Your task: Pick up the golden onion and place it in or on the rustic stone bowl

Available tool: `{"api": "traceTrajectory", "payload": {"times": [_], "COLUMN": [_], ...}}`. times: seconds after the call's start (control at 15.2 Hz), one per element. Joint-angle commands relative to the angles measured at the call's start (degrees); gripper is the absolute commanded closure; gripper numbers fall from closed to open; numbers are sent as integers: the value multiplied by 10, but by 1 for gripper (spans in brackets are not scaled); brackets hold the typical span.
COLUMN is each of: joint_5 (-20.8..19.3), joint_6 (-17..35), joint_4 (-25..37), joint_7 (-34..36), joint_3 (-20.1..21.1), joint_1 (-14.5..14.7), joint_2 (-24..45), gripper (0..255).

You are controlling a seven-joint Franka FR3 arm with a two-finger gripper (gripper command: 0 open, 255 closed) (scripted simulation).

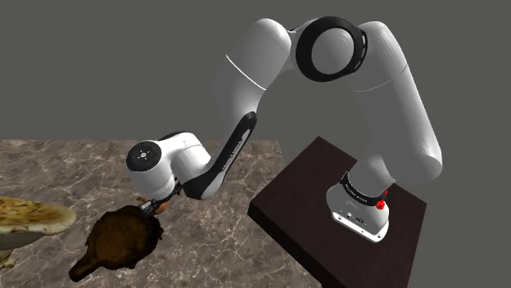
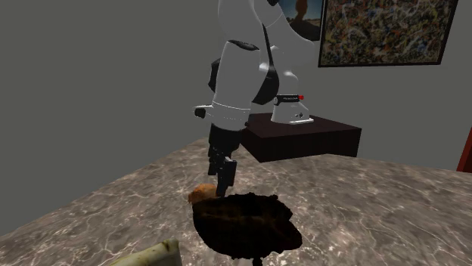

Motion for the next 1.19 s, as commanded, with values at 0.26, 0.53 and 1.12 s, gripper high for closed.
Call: {"api": "traceTrajectory", "payload": {"times": [0.26, 0.53, 1.12], "joint_5": [-10, -10, -19], "joint_6": [9, 9, 22], "joint_4": [10, 10, -2], "joint_7": [5, 5, 14], "joint_3": [-9, -9, -16], "joint_1": [6, 6, 5], "joint_2": [20, 20, 19], "gripper": [0, 0, 255]}}
